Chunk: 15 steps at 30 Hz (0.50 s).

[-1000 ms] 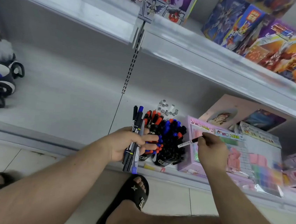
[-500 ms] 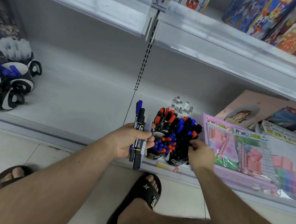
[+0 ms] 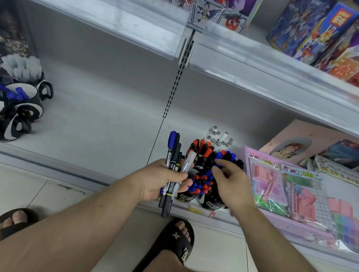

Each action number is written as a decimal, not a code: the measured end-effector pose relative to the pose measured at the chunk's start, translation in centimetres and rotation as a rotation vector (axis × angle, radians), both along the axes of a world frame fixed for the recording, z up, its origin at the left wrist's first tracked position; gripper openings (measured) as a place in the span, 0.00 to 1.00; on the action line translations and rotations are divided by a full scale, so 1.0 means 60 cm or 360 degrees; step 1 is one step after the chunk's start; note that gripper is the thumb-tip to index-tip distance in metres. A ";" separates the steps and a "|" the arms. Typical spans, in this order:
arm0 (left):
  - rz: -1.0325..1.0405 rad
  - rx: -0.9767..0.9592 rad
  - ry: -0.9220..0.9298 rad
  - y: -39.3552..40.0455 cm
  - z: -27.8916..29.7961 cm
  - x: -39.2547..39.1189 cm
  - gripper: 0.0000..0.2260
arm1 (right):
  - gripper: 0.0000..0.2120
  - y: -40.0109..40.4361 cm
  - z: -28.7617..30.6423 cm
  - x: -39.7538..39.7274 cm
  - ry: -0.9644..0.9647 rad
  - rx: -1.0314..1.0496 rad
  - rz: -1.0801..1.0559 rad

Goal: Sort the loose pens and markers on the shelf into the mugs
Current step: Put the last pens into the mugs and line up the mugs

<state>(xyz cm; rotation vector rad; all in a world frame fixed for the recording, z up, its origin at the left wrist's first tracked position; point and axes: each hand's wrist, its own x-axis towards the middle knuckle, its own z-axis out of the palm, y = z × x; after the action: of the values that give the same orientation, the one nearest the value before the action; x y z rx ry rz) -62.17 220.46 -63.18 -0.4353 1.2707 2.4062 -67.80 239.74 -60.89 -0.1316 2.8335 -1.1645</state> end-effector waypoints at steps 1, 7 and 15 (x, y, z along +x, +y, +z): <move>-0.0025 -0.0053 0.0025 0.003 -0.001 0.000 0.09 | 0.13 -0.020 0.021 0.013 -0.0038 -0.0123 0.0090; -0.0200 -0.0294 0.0213 0.006 -0.002 0.006 0.07 | 0.13 -0.074 0.030 0.047 -0.0098 -0.0224 0.0271; 0.0212 -0.0085 -0.0070 -0.020 0.002 0.010 0.07 | 0.15 -0.060 0.021 0.051 -0.0088 -0.0642 0.0008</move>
<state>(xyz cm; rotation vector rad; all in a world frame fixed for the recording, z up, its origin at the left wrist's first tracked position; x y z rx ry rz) -61.60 219.26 -63.03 -0.6032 1.3282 2.4609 -64.74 236.13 -59.66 -0.1258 2.5124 -1.6937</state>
